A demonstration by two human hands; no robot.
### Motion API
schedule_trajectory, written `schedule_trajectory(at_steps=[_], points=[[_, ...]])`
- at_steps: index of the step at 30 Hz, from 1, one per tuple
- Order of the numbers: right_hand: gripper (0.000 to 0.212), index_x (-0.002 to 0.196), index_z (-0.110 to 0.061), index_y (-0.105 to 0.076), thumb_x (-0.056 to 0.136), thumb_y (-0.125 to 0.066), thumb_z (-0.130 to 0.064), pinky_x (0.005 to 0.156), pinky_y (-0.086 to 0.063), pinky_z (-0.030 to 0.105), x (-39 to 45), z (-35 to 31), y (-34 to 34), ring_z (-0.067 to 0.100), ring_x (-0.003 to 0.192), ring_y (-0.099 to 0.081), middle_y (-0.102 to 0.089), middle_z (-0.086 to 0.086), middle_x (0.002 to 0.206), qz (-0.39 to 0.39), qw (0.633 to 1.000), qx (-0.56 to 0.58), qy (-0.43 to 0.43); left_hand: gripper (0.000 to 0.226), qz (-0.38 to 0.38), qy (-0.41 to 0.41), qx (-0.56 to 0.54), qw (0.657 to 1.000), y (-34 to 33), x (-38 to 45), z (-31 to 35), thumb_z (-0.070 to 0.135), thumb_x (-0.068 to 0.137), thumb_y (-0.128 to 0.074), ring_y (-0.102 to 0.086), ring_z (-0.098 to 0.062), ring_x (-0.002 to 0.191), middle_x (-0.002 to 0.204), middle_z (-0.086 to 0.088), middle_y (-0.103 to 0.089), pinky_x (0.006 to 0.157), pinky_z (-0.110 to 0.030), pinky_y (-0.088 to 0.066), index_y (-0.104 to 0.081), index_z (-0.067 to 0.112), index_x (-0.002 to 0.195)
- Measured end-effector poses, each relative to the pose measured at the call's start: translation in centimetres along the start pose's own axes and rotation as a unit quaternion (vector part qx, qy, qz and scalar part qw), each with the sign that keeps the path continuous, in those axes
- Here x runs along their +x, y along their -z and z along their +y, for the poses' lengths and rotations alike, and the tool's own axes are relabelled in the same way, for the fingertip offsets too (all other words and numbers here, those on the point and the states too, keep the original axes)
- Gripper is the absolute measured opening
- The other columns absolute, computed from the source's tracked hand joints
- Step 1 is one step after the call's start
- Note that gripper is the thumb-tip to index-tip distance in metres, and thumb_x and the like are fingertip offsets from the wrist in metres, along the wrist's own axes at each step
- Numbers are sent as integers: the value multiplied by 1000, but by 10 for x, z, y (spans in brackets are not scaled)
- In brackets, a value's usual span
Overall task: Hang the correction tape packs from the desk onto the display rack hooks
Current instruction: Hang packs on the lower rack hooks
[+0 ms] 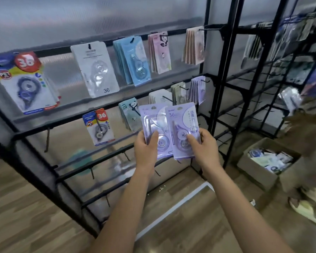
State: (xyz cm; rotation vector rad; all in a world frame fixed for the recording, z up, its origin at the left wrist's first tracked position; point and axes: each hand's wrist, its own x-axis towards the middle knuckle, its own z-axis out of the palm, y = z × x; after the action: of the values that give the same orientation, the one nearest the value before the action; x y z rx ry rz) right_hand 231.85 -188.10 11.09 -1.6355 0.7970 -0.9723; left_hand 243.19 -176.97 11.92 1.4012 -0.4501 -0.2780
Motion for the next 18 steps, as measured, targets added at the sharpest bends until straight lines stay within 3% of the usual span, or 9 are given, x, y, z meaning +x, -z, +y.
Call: schedule_trajectory(at_steps=[3, 8, 11, 14, 18], points=[[30, 110, -33, -49, 87, -64, -21, 65, -43, 6, 35, 13, 11, -20, 81, -56, -57, -30, 91, 3, 1000, 1, -2, 8, -5, 6, 13, 1000, -31, 20, -10, 20, 91, -63, -60, 5, 67, 75, 17, -67, 62, -15, -48, -62, 28, 91], [29, 109, -33, -48, 87, -63, -21, 68, -45, 11, 98, 37, 27, -14, 81, -57, -57, -27, 93, 14, 1000, -13, -18, 9, -15, 31, 5, 999, -85, 65, -29, 20, 91, -63, -67, -15, 87, 90, 6, -71, 81, -35, -54, -64, 28, 92], [27, 103, -32, -48, 86, -63, -18, 55, -40, 3, 145, 48, 41, -18, 71, -55, -58, -22, 88, 25, 999, -22, -30, 13, -33, 38, 0, 999, -127, 98, -40, 17, 91, -62, -68, -20, 91, 94, 4, -72, 81, -35, -55, -64, 30, 94], [25, 102, -31, -49, 85, -65, -23, 52, -37, 2, 186, 58, 53, -17, 69, -55, -58, -22, 87, 41, 998, -25, -38, 14, -32, 31, -5, 999, -164, 125, -45, 13, 90, -62, -65, -18, 85, 89, 4, -70, 72, -28, -51, -63, 27, 92], [21, 103, -22, -53, 87, -64, -30, 52, -35, 0, 230, 77, 62, -22, 65, -51, -56, -23, 84, 57, 997, -29, -53, 11, -43, 56, 4, 997, -201, 148, -58, 17, 92, -61, -67, -19, 93, 98, 1, -69, 83, -37, -54, -61, 26, 97]])
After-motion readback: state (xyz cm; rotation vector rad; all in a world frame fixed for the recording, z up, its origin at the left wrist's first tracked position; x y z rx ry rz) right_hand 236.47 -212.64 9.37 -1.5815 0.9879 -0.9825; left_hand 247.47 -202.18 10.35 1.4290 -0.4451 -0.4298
